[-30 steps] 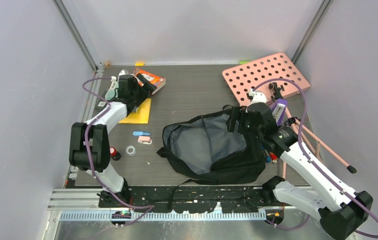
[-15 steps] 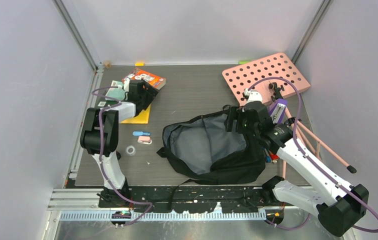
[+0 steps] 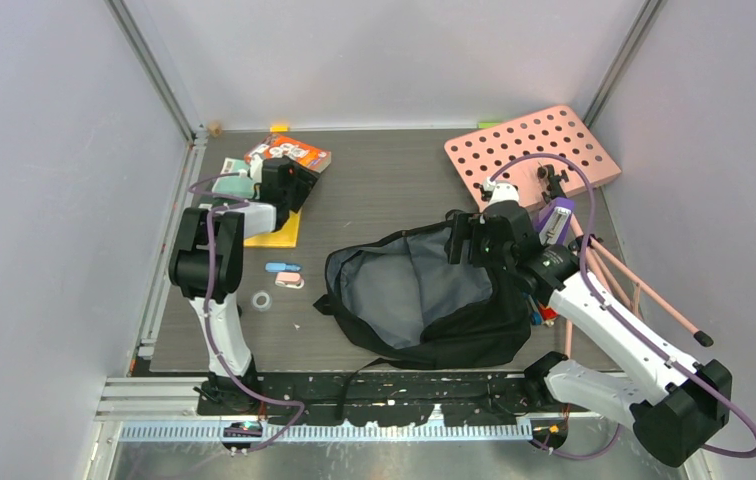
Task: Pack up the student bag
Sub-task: Pick up the book from the center of the board.
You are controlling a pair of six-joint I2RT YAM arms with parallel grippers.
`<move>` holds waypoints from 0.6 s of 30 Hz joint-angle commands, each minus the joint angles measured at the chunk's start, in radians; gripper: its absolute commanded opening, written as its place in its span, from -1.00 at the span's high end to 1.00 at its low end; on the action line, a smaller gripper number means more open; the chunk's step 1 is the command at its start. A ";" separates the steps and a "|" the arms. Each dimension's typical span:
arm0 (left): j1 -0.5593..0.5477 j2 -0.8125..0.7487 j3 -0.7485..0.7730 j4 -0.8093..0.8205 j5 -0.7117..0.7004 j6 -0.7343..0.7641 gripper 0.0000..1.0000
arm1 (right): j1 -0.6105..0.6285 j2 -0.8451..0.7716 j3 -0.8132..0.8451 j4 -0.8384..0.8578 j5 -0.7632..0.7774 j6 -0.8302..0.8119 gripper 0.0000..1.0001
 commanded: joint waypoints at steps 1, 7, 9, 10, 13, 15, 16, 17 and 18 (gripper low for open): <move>-0.003 0.006 0.032 0.120 -0.034 -0.035 -0.39 | -0.004 0.009 0.002 0.042 -0.019 -0.012 -0.68; -0.013 -0.002 0.027 0.129 -0.070 -0.029 -0.43 | -0.005 0.019 -0.005 0.053 -0.032 -0.008 -0.68; -0.014 0.006 0.035 0.131 -0.076 -0.036 -0.43 | -0.004 0.023 -0.006 0.056 -0.039 -0.007 -0.68; -0.014 0.014 0.042 0.129 -0.079 -0.039 -0.43 | -0.004 0.024 -0.005 0.057 -0.040 -0.007 -0.68; -0.015 0.030 0.063 0.098 -0.105 -0.040 -0.43 | -0.004 0.027 -0.003 0.058 -0.045 -0.007 -0.68; -0.015 0.034 0.066 0.092 -0.123 -0.032 -0.42 | -0.004 0.024 -0.004 0.058 -0.044 -0.008 -0.68; -0.015 0.036 0.068 0.090 -0.128 -0.030 -0.41 | -0.004 0.024 -0.005 0.058 -0.044 -0.008 -0.68; -0.015 0.039 0.074 0.082 -0.133 -0.027 -0.38 | -0.004 0.022 -0.006 0.058 -0.042 -0.008 -0.68; -0.015 0.043 0.082 0.071 -0.136 -0.023 -0.35 | -0.004 0.023 -0.007 0.058 -0.042 -0.008 -0.68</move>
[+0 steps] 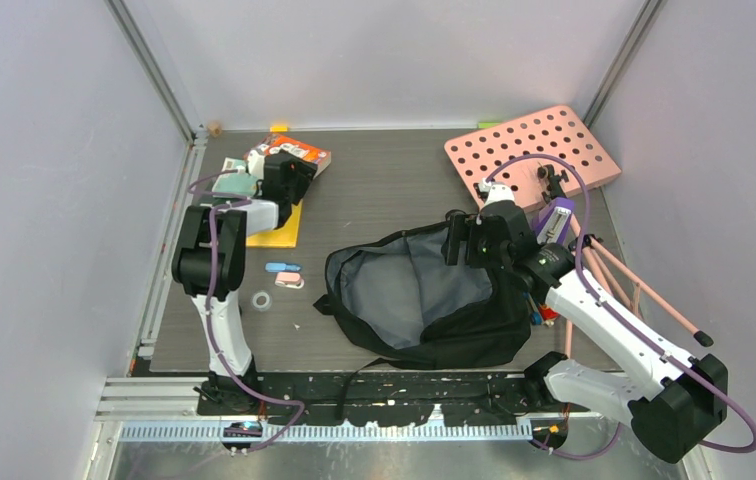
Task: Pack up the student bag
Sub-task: Pick up the book from the center of the board.
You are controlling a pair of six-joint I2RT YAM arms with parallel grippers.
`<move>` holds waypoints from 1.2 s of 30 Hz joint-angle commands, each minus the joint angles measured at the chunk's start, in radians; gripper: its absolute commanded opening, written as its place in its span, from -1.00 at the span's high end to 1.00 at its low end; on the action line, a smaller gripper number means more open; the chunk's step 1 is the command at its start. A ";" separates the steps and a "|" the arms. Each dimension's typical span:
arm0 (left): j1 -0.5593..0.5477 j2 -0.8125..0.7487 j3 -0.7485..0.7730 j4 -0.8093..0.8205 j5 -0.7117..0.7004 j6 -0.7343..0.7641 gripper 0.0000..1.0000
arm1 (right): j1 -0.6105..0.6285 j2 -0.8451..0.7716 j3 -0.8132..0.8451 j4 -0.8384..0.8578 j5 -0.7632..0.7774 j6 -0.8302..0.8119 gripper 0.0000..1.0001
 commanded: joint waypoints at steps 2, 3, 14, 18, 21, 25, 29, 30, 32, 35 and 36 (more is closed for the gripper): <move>-0.004 0.030 0.062 -0.012 -0.061 0.017 -0.32 | -0.004 0.000 0.001 0.042 -0.009 -0.009 -0.68; -0.004 0.035 0.067 -0.015 -0.061 0.017 -0.30 | -0.003 0.001 0.002 0.041 -0.011 -0.009 -0.68; -0.006 0.089 0.135 -0.069 -0.110 0.005 -0.06 | -0.004 0.013 0.001 0.054 -0.022 -0.010 -0.68; -0.007 0.086 0.130 -0.047 -0.133 0.031 0.44 | -0.004 0.007 -0.004 0.056 -0.023 -0.010 -0.67; -0.011 0.043 0.091 0.005 -0.152 0.061 0.87 | -0.004 -0.006 -0.008 0.049 -0.014 -0.010 -0.67; -0.013 -0.040 0.044 0.058 -0.116 0.145 1.00 | -0.004 -0.034 -0.004 0.043 0.003 -0.012 -0.67; -0.014 -0.151 0.009 0.066 -0.036 0.251 1.00 | -0.004 -0.058 0.011 0.034 0.023 -0.025 -0.67; -0.014 -0.179 0.001 0.065 -0.004 0.281 1.00 | -0.004 -0.061 0.015 0.029 0.027 -0.031 -0.67; -0.014 -0.243 -0.015 0.062 0.085 0.345 1.00 | -0.004 -0.070 0.027 0.026 0.030 -0.040 -0.67; -0.014 -0.354 -0.042 0.009 0.235 0.427 1.00 | -0.004 -0.078 0.054 0.033 -0.003 -0.059 -0.67; -0.014 -0.393 -0.050 -0.020 0.285 0.452 1.00 | -0.004 -0.079 0.059 0.037 -0.014 -0.073 -0.67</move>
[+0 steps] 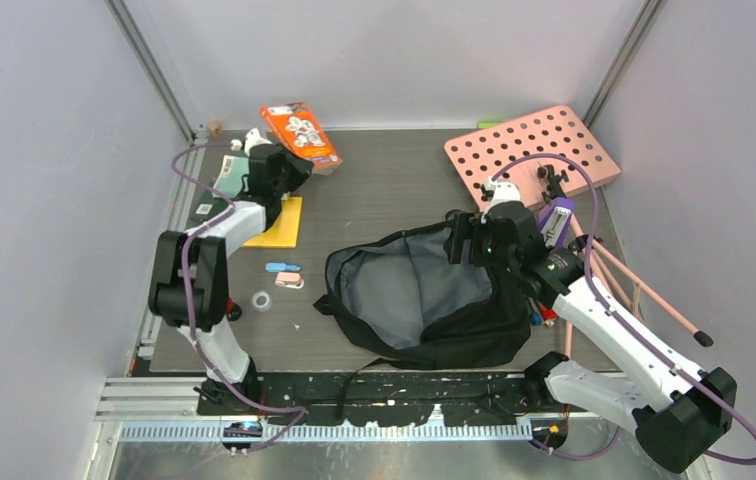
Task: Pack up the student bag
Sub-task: Pick up the book from the center of the board.
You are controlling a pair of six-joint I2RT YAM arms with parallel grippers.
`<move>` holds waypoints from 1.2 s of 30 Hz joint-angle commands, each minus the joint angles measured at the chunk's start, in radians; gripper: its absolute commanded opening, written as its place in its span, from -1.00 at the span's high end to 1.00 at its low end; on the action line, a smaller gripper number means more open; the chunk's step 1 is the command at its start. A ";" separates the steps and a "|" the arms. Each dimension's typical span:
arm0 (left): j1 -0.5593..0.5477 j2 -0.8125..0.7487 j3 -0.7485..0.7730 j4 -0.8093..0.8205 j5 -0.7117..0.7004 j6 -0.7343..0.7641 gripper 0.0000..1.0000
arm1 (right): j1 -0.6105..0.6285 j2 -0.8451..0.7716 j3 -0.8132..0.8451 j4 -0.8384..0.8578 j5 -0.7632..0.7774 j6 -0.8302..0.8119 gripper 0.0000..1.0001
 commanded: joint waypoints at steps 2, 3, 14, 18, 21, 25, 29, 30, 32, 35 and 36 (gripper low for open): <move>-0.006 -0.275 -0.015 -0.025 0.300 0.206 1.00 | -0.004 -0.020 0.086 0.032 -0.050 -0.057 -0.68; -0.007 -0.315 -0.024 -0.053 0.353 0.219 1.00 | -0.003 -0.017 0.106 0.035 -0.054 -0.056 -0.68; -0.006 -0.757 -0.157 -0.212 0.703 0.267 1.00 | -0.004 0.071 0.212 0.289 -0.366 0.114 -0.84; -0.006 -0.873 -0.181 -0.162 0.777 0.196 1.00 | -0.004 0.137 0.225 0.534 -0.522 0.265 -0.86; -0.006 -0.922 -0.173 -0.146 0.806 0.167 1.00 | -0.004 0.189 0.226 0.684 -0.616 0.379 -0.86; -0.007 -0.953 -0.155 -0.133 0.826 0.129 1.00 | -0.004 0.219 0.213 0.856 -0.668 0.484 -0.87; -0.006 -0.961 -0.156 -0.041 0.875 0.056 1.00 | -0.004 0.258 0.235 0.956 -0.710 0.543 -0.87; -0.006 -0.966 -0.157 -0.019 0.881 0.042 1.00 | -0.004 0.271 0.240 0.959 -0.712 0.550 -0.87; -0.006 -0.978 -0.158 0.017 0.885 0.021 1.00 | -0.003 0.292 0.258 0.954 -0.719 0.552 -0.87; -0.006 -0.983 -0.157 0.074 0.901 -0.024 1.00 | -0.004 0.319 0.290 0.952 -0.743 0.559 -0.87; -0.006 -0.983 -0.159 0.100 0.902 -0.041 1.00 | -0.003 0.336 0.297 0.952 -0.756 0.565 -0.87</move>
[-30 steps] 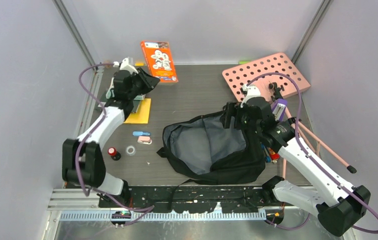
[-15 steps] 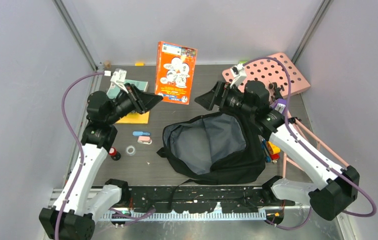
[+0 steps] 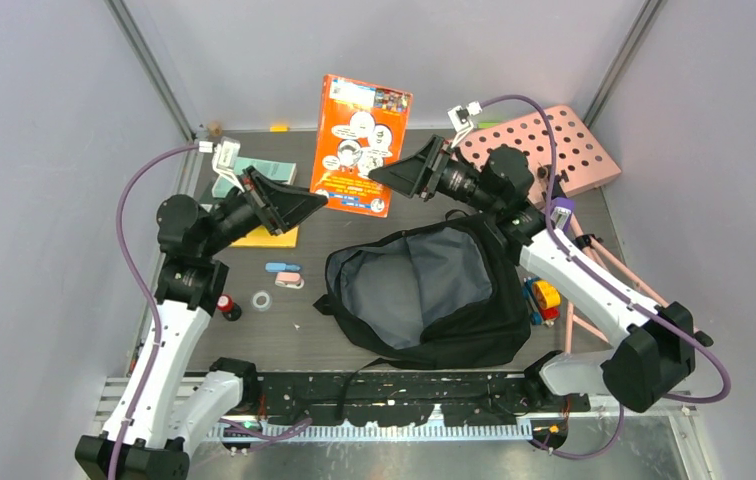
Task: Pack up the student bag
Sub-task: Pick up the book from the center of the board.
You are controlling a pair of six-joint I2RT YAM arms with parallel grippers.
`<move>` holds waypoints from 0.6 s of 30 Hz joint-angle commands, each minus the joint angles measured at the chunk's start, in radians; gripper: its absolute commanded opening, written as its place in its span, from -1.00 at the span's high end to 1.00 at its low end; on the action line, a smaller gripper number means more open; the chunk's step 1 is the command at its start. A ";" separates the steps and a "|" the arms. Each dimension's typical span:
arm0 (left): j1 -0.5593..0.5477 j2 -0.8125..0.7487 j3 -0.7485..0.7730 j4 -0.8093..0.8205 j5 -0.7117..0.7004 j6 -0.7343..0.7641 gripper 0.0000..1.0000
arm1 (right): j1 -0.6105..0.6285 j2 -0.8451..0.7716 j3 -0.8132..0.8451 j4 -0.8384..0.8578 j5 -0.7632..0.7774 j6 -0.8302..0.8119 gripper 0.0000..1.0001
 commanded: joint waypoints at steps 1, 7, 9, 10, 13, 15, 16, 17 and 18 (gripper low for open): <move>-0.001 -0.043 0.039 0.255 0.043 -0.094 1.00 | -0.003 0.040 0.084 0.079 -0.073 0.044 -0.87; -0.001 -0.036 0.039 0.270 0.051 -0.105 1.00 | 0.000 0.093 0.121 0.164 -0.149 0.096 -0.87; 0.000 -0.032 0.028 0.275 0.052 -0.109 1.00 | 0.005 0.098 0.136 0.179 -0.170 0.098 -0.86; 0.000 -0.027 0.022 0.280 0.052 -0.112 1.00 | 0.010 0.098 0.139 0.184 -0.180 0.098 -0.86; 0.000 -0.013 0.001 0.318 0.069 -0.137 1.00 | 0.018 0.094 0.150 0.206 -0.192 0.097 -0.77; -0.002 -0.005 -0.010 0.335 0.071 -0.145 1.00 | 0.020 0.091 0.153 0.207 -0.195 0.096 -0.51; -0.001 -0.006 -0.015 0.336 0.066 -0.141 1.00 | 0.020 0.088 0.151 0.208 -0.194 0.095 -0.39; -0.003 -0.007 -0.020 0.334 0.060 -0.136 1.00 | 0.020 0.081 0.149 0.202 -0.191 0.088 -0.17; -0.001 -0.007 -0.025 0.329 0.058 -0.129 1.00 | 0.020 0.075 0.144 0.197 -0.187 0.083 -0.07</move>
